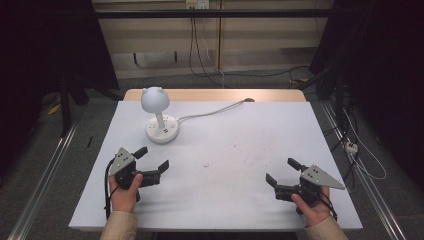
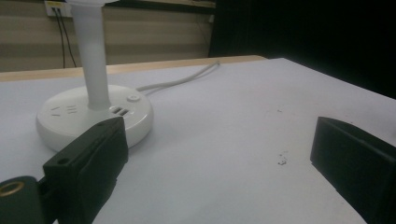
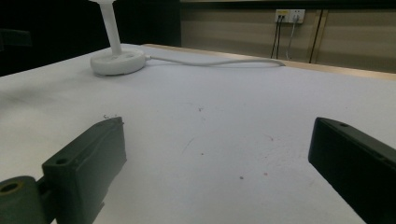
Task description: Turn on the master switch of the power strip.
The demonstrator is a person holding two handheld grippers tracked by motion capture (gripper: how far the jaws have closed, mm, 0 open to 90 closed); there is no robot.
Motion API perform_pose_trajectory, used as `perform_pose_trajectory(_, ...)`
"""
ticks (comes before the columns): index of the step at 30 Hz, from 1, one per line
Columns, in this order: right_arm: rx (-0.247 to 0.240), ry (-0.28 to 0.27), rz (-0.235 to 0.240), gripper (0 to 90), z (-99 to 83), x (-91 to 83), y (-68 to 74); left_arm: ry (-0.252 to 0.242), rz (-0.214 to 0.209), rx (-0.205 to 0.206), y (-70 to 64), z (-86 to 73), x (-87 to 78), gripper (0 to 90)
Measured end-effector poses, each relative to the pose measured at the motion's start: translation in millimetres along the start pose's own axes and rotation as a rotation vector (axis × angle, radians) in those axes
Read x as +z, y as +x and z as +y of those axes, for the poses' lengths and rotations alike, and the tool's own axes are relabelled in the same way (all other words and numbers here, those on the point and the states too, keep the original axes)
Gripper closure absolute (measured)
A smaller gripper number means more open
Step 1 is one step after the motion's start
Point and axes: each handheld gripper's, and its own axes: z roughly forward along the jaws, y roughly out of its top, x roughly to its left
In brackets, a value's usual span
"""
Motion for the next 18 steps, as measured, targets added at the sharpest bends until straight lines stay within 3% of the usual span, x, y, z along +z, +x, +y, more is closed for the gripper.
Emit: perform_pose_trajectory(18,0.002,-0.008,-0.007,3.8,0.9,-2.0,-3.0,0.037,0.024,0.005,-7.8,8.0,32.8,4.9)
